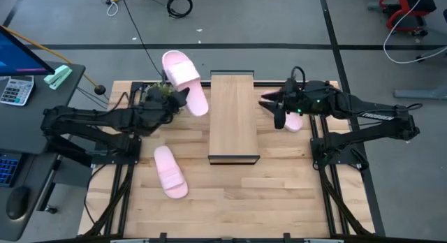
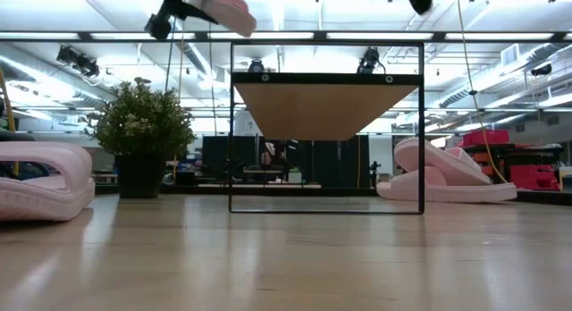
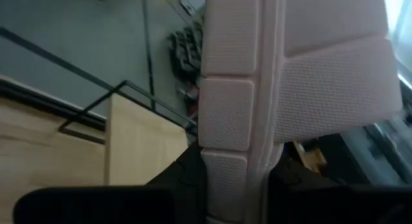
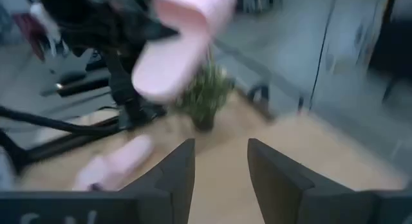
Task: Pick and place slides into the shelf
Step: Put the pink slide on the shelf
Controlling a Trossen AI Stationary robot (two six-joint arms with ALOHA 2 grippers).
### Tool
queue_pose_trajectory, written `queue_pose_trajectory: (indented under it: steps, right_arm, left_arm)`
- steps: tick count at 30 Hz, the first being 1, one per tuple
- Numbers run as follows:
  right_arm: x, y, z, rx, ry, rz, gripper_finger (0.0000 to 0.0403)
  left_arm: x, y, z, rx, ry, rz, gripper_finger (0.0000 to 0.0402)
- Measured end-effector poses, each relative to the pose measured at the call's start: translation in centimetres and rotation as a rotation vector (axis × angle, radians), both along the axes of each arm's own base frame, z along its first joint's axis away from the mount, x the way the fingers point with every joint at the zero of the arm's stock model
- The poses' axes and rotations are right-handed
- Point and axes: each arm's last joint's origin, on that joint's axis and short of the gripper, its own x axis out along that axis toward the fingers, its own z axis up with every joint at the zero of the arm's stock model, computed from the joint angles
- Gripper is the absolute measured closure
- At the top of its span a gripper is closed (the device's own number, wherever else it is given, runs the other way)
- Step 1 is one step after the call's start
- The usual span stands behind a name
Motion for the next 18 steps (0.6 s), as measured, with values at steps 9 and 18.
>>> queue_pose_trajectory:
  steps: [9,18]
  right_arm:
    - [1.3,-0.3,0.5,-0.575,0.120,0.068,0.0254]
    - [4.3,-0.9,0.4,-0.894,0.162,0.017,0.0254]
  left_arm:
    - [3.1,0.0,-1.7,-0.088,-0.141,0.043,0.0316]
    - [4.7,0.4,-1.5,-0.092,-0.298,0.056,0.0316]
